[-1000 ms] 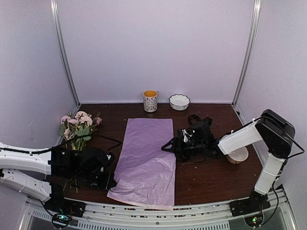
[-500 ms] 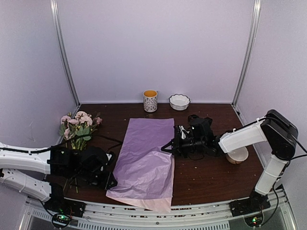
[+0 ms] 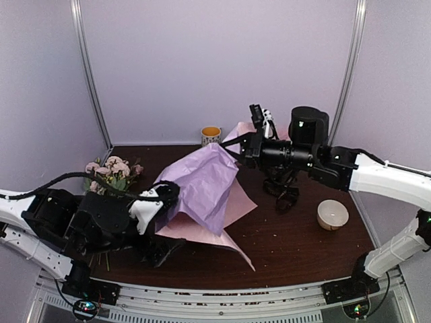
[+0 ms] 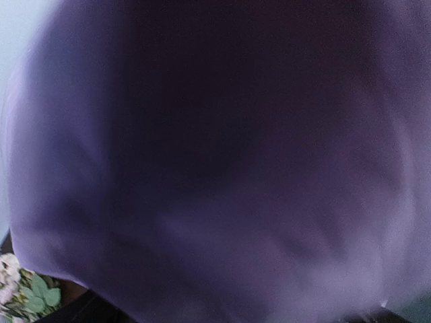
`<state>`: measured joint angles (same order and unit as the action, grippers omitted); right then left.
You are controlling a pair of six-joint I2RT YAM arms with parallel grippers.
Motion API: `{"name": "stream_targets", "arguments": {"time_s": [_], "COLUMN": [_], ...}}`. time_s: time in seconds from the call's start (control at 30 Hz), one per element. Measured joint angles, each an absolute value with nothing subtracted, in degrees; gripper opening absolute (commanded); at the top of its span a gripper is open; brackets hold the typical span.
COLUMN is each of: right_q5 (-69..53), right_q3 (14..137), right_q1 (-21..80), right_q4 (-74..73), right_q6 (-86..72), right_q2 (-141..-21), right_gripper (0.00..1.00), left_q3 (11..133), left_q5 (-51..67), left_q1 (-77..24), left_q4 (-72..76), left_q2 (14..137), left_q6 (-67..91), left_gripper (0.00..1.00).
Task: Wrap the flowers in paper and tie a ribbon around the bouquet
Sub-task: Unfold the folded wrapping paper at the center of the board.
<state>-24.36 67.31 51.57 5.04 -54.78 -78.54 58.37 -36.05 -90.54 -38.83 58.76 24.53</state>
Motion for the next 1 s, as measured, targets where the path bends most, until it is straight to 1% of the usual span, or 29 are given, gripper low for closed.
{"name": "stream_targets", "arguments": {"time_s": [0.1,0.17,0.37,0.47,0.6,0.7,0.8,0.9,1.0], "right_q5": [-20.6,-17.67,-8.08,-3.79,0.14,0.84,1.58,2.39,1.37], "right_q3": [72.23,74.91,82.5,86.48,91.48,92.97,93.78,97.06,100.95], "right_q1": [51.83,51.77,51.62,51.62,51.11,48.25,43.27,41.36,42.39], "right_q4": [-0.36,-4.78,-19.4,-25.19,-31.0,-33.41,-36.51,-41.5,-43.99], "right_q6": [-50.7,-47.64,-38.09,-33.71,-28.49,-25.87,-23.59,-21.23,-20.73], "right_q2": [-77.03,-76.53,-76.23,-76.03,-75.96,-75.5,-75.02,-75.33,-75.31], "right_gripper": [0.0,0.0,0.0,0.0,0.0,0.0,0.0,0.0,0.0], "left_q3": [61.8,63.86,66.04,66.76,69.1,69.19,67.7,64.45,63.2], "left_q5": [-40.95,-43.55,-48.58,-50.11,-50.06,-49.98,-50.85,-52.97,-55.44], "left_q1": [-93.58,-93.86,-94.72,-95.77,-96.73,-97.58,-97.86,-97.89,-97.89], "left_q4": [-41.69,-43.75,-46.81,-48.58,-51.51,-52.38,-50.52,-46.57,-41.82], "left_q2": [60.55,60.36,55.02,53.3,53.93,53.04,48.29,42.72,43.88], "left_q6": [19.03,17.12,16.38,16.36,15.62,14.5,12.91,10.41,5.56], "left_gripper": [0.97,0.96,0.97,0.97,0.97,0.98,0.97,0.92,0.91]}}
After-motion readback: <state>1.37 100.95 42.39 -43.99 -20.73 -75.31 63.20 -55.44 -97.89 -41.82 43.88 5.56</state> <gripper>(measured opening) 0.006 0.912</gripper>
